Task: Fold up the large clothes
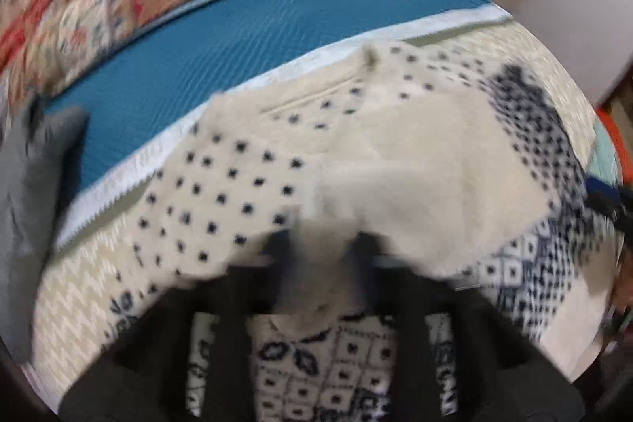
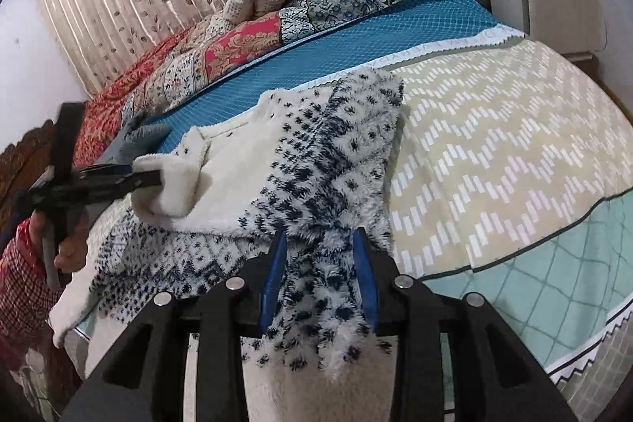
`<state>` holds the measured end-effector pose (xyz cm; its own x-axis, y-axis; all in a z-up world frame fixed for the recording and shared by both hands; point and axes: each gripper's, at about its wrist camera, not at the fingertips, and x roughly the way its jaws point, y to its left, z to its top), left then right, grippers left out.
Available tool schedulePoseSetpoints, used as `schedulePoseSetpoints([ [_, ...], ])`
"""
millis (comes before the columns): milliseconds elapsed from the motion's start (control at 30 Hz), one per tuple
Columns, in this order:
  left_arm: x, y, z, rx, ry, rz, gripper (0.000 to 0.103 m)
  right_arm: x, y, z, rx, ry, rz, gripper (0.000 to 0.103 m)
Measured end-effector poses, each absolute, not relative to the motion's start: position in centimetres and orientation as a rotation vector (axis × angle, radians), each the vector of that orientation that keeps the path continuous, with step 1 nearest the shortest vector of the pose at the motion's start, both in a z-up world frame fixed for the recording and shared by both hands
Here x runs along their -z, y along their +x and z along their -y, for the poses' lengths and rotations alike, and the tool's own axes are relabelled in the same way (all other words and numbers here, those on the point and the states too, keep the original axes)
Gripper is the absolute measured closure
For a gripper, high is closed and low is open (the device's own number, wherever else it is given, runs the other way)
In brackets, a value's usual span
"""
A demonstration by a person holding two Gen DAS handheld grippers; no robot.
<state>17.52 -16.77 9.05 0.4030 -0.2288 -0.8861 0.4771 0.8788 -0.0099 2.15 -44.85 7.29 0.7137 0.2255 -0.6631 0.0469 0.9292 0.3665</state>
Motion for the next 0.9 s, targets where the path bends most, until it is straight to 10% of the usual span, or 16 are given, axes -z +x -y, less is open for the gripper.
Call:
schedulePoseSetpoints([
  [367, -5.6, 10.8, -1.3, -0.017, -0.612, -1.046, 0.093, -7.6, 6.2, 47.0, -0.081, 0.501, -0.768, 0.016],
  [567, -4.3, 10.8, 0.5, 0.001, -0.559, -1.097, 0.093, -4.5, 10.4, 48.3, -0.108, 0.669, -0.909, 0.021],
  [633, -4.9, 10.9, 1.2, 0.027, -0.541, -1.09, 0.093, -4.5, 10.9, 48.3, -0.048, 0.595, -0.935, -0.005],
  [900, -3.9, 11.7, 2.9, 0.029, -0.411, -1.125, 0.092, -3.2, 11.0, 49.2, 0.095, 0.48, -0.922, -0.002],
])
